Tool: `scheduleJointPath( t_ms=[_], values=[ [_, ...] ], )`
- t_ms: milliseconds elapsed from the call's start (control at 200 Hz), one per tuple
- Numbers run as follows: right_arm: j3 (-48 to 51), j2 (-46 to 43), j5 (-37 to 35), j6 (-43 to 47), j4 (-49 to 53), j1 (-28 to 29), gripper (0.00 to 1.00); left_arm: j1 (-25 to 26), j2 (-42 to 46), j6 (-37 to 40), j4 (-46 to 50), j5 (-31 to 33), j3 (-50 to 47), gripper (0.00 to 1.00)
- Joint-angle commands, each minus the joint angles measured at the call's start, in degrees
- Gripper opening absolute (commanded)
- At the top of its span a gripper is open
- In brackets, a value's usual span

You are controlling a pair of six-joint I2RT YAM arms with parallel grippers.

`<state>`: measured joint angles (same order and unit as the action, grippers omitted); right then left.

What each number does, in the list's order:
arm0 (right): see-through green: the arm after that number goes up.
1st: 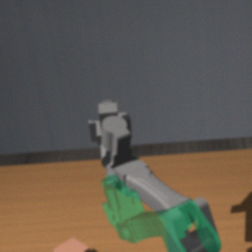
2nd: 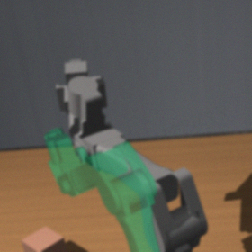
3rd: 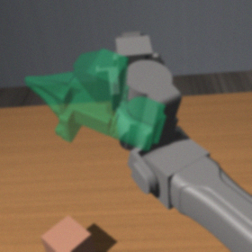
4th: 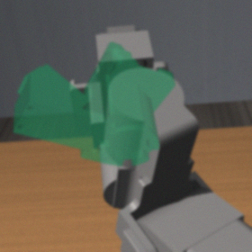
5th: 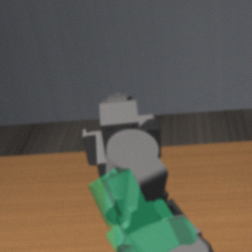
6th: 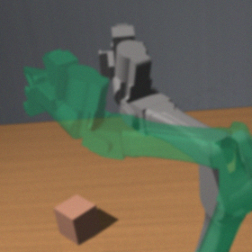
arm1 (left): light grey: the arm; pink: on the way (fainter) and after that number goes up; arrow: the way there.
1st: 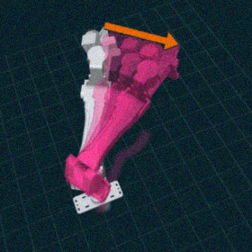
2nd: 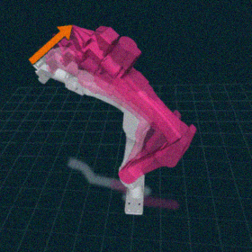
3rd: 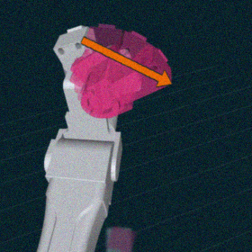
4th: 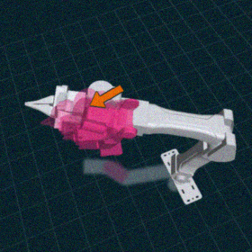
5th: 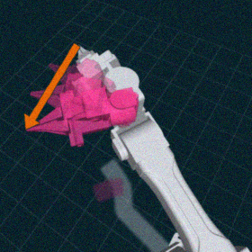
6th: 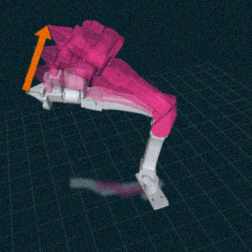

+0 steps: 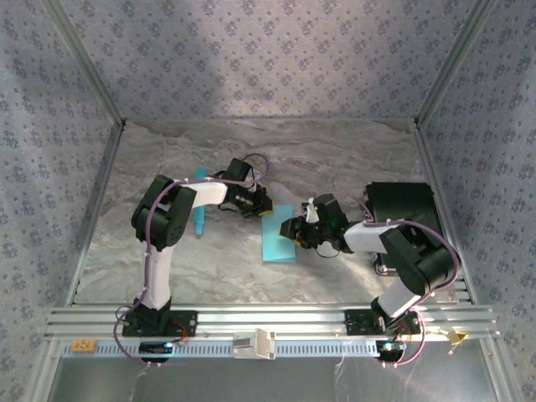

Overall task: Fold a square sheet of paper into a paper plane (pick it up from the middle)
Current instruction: Fold the triangle a second time at the center of the table.

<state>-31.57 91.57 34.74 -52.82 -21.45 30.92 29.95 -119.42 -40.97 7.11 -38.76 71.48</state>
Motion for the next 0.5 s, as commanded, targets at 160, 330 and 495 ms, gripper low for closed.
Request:
scheduleJointPath(
  t_ms=[160, 330, 495],
  values=[
    [-0.43, 1.54, 3.04, 1.94, -0.86, -1.95, 0.37, 0.61, -2.4, 1.1, 3.69, 1.15, -0.03, 0.01],
    [-0.24, 1.92, 1.38, 2.55, 3.29, -2.18, 0.25, 0.73, -1.22, -0.01, 1.32, -2.02, -0.12, 0.04],
    [-0.95, 3.83, 0.35, 1.71, 3.82, -1.12, 0.16, 1.31, 2.88, 0.47, 0.53, -4.16, 1.45, 0.21]
  ],
)
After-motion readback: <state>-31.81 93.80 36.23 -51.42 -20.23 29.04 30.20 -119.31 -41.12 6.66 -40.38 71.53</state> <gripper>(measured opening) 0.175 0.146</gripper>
